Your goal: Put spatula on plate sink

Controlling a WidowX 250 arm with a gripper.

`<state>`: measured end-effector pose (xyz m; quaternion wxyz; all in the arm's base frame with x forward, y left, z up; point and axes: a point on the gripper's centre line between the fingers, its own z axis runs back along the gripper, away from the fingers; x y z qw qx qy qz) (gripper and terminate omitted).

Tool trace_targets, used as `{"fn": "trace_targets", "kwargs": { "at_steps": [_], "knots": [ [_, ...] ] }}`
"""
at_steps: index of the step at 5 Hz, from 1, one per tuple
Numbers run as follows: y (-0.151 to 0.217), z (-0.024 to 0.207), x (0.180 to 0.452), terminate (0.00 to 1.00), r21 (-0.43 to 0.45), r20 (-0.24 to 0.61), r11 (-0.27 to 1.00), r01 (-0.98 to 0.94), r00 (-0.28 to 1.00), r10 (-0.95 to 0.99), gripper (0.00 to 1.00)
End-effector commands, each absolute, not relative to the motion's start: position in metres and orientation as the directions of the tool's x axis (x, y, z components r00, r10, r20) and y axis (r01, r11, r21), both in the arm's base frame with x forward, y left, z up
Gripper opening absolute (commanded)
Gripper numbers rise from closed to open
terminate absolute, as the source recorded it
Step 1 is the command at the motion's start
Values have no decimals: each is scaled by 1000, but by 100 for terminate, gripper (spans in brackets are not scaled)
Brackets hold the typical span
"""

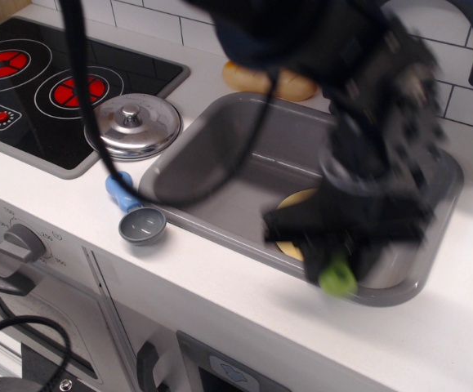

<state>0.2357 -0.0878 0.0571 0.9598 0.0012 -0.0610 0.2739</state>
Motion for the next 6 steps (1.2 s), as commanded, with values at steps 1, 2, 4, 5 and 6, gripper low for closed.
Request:
{"fn": "trace_targets", "kwargs": {
  "at_steps": [1,2,4,5,6],
  "knots": [
    [-56,60,290,0,-63,143,772,-632,760,634,0],
    [-56,47,299,0,-47,139,766,-641,755,640,0],
    [-65,16,318,0,12,180,782,-623,771,611,0],
    [-67,10,327,0,18,187,781,-624,770,610,0],
    [-70,12,324,0,8,184,787,-617,775,605,0]
  ]
}}
